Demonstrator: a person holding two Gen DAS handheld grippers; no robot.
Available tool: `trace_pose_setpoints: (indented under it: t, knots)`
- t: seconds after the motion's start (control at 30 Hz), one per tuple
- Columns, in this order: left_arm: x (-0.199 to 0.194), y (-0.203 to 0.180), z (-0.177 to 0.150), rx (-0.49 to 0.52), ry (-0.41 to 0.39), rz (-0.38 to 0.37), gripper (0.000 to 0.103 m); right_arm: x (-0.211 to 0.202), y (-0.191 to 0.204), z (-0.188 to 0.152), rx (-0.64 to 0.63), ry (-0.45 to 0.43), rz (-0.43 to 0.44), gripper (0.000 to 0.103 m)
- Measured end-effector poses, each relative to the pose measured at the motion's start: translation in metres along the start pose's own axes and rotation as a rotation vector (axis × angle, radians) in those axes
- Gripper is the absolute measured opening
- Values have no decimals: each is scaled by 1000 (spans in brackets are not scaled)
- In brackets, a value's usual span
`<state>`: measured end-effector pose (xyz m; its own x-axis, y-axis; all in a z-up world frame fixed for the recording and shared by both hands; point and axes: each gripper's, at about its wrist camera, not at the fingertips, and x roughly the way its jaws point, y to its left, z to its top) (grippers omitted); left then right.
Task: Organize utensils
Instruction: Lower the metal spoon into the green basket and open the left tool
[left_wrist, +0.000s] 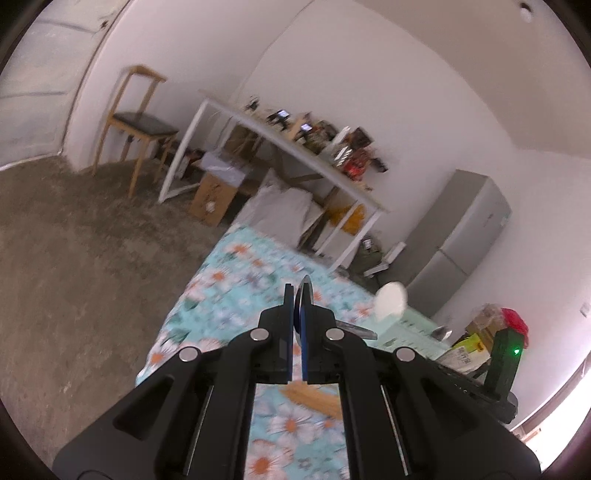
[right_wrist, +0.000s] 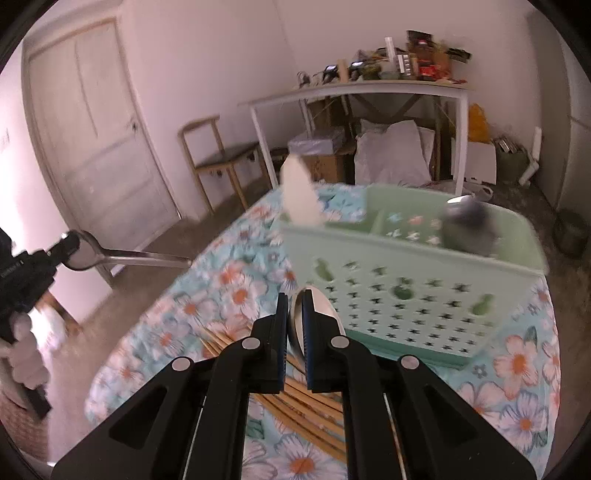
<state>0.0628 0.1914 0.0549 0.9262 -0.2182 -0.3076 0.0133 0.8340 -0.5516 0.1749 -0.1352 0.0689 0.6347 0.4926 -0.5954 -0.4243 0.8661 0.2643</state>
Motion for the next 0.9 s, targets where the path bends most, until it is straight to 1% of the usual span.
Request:
trace_pose_setpoints:
  t: [0.13,0.3,0.37,0.47,0.67,0.83,0.9]
  knots:
    - [0,-30,17,50,-31,-71,2,-25,-16,1,46,-48,-3,7]
    - [13,-70,36,126,-56,-115,2,-49,-34,-4,89,-94,-9,7]
    - [22,-88,41,173,-51,-114,2,-54,-40,-6,101,-104,-13,7]
    - [41,-117,43,264,-24,-56,2,-58,-46,-8,119,-119,-9,7]
    - [85,-161,37,427,80,68,2,-67,-56,-13,135,-136,6,8]
    - [112,-190,26,546,148,134,2,-73,-64,-15,147,-147,21,8]
    - [121,-197,24,573,168,153,2,-73,-66,-17,152,-150,27,7]
